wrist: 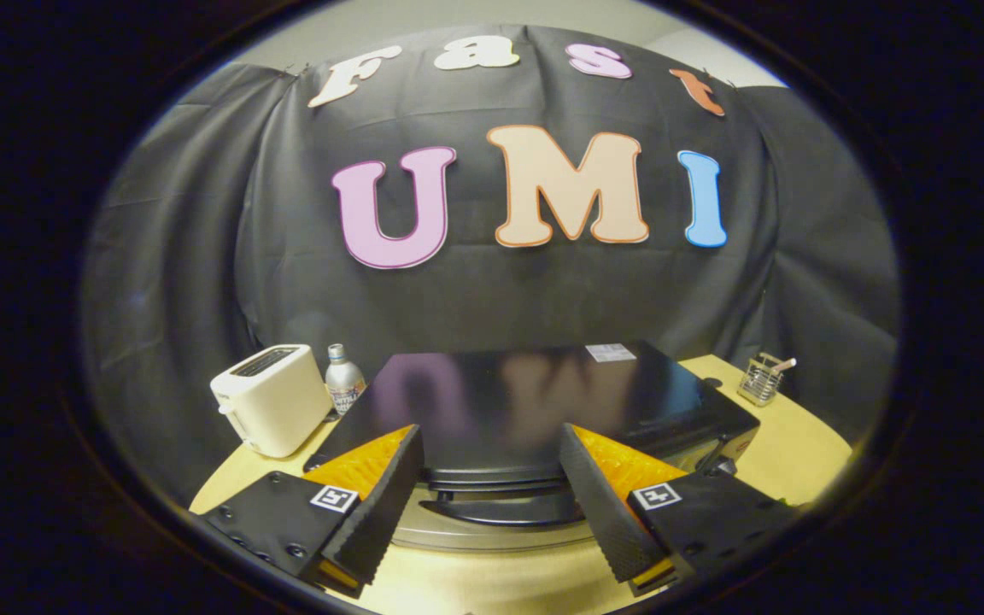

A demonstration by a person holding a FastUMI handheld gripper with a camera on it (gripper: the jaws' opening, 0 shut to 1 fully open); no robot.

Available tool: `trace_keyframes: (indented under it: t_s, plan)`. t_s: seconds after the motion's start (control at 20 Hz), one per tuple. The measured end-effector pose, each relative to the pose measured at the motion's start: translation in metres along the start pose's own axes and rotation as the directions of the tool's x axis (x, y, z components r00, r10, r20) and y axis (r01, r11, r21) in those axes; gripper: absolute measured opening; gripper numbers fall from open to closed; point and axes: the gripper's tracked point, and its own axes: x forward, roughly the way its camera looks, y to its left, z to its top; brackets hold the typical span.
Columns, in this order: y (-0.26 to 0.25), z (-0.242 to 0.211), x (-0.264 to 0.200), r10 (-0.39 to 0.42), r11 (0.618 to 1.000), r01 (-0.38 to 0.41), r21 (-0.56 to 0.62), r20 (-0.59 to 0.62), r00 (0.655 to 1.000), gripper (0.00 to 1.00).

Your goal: Open the toaster oven, put the food inside, and close the toaster oven door.

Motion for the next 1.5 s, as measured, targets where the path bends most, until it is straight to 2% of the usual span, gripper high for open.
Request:
trace_keyframes:
  t_s: [0.45,1.0,1.3,1.5]
  plan:
    - [-0.001,0.000,0.001,-0.020,1.000,0.022,-0.020,0.063,0.998,1.00]
    - [-0.004,-0.005,-0.014,-0.036,0.999,0.038,-0.024,0.064,0.997,1.00]
    - [-0.005,-0.010,-0.028,-0.012,0.998,0.015,-0.055,0.053,0.999,0.98]
    - [-0.008,-0.015,-0.038,-0.010,0.999,0.012,-0.033,0.045,0.999,0.96]
